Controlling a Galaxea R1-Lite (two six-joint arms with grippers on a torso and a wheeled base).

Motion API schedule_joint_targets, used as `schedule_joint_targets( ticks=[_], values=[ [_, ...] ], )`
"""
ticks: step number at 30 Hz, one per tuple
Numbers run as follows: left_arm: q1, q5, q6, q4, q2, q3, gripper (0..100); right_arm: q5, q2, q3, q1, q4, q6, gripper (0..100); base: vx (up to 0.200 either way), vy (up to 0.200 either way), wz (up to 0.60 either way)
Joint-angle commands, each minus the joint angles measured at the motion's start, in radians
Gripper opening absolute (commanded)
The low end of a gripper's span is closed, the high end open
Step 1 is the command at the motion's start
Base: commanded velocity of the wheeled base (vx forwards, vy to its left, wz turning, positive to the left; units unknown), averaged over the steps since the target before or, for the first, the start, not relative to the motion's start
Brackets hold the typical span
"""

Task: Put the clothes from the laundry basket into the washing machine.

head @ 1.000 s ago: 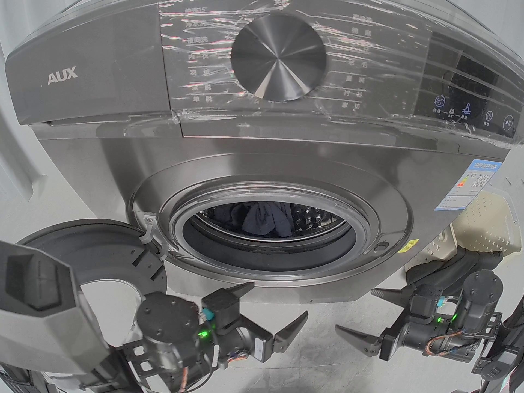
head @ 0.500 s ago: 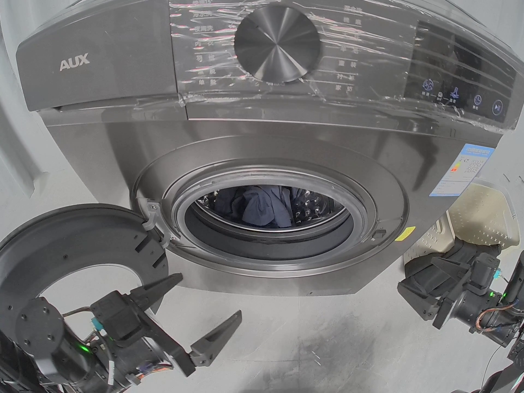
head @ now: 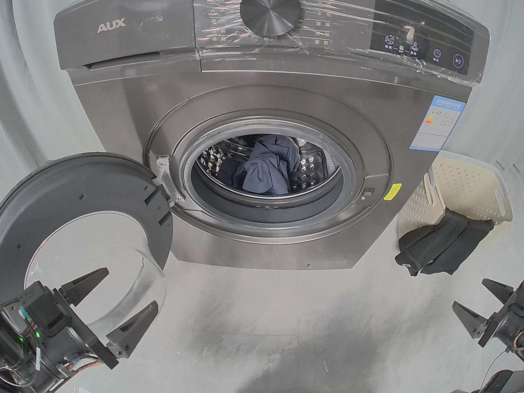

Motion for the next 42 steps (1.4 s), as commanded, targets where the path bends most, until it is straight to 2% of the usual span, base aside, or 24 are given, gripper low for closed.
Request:
schedule_joint_targets(
  ticks=[1, 3, 8, 12, 15, 20, 23, 26, 27, 29, 30, 36, 38, 42],
  values=[
    [0.111, -0.012, -0.002, 0.183, -0.299, 0.017, 100, 0.000, -0.257, -0.021, -0.110, 0.126, -0.002, 100, 0.000, 0.000, 0.00],
    [0.158, -0.021, -0.013, 0.303, -0.434, 0.017, 100, 0.004, -0.346, -0.020, -0.153, 0.198, -0.002, 100, 0.000, 0.000, 0.00],
    [0.249, -0.059, -0.017, 0.484, -0.628, 0.017, 100, 0.007, -0.502, -0.013, -0.215, 0.356, -0.004, 100, 0.000, -0.040, 0.00],
    [0.300, -0.113, -0.017, 0.581, -0.712, 0.017, 100, 0.014, -0.614, -0.013, -0.267, 0.479, -0.004, 100, 0.000, -0.200, 0.00],
    [0.338, -0.128, -0.013, 0.630, -0.750, 0.017, 100, 0.019, -0.685, 0.003, -0.281, 0.534, -0.007, 100, 0.000, -0.200, 0.00],
    [0.390, -0.130, -0.010, 0.677, -0.798, 0.017, 100, 0.034, -0.717, 0.010, -0.293, 0.540, -0.025, 100, 0.000, -0.200, 0.00],
    [0.456, -0.133, -0.007, 0.774, -0.873, 0.017, 100, 0.034, -0.765, 0.019, -0.322, 0.554, -0.051, 100, 0.000, -0.200, 0.00],
    [0.502, -0.139, -0.005, 0.858, -0.936, 0.017, 100, 0.030, -0.766, 0.022, -0.324, 0.548, -0.043, 100, 0.000, -0.200, 0.00],
    [0.531, -0.159, -0.007, 0.904, -0.973, 0.017, 100, 0.028, -0.766, 0.022, -0.324, 0.548, -0.047, 100, 0.000, -0.200, 0.00],
    [0.531, -0.159, -0.007, 0.904, -0.973, 0.017, 100, 0.028, -0.766, 0.022, -0.324, 0.548, -0.047, 100, 0.000, -0.100, 0.00],
    [0.571, -0.200, -0.013, 0.978, -1.013, 0.017, 100, 0.034, -0.769, 0.022, -0.322, 0.548, -0.051, 100, 0.000, 0.000, 0.00],
    [0.628, -0.202, 0.001, 0.973, -1.008, 0.017, 100, 0.036, -0.769, 0.022, -0.322, 0.548, -0.056, 100, 0.000, 0.000, 0.00],
    [0.642, -0.196, 0.027, 0.973, -1.008, 0.017, 100, 0.036, -0.769, 0.022, -0.322, 0.548, -0.056, 100, 0.000, -0.100, 0.00],
    [0.645, -0.188, 0.045, 0.973, -1.008, 0.017, 100, 0.036, -0.769, 0.022, -0.322, 0.548, -0.057, 100, 0.000, -0.200, 0.00]
  ],
)
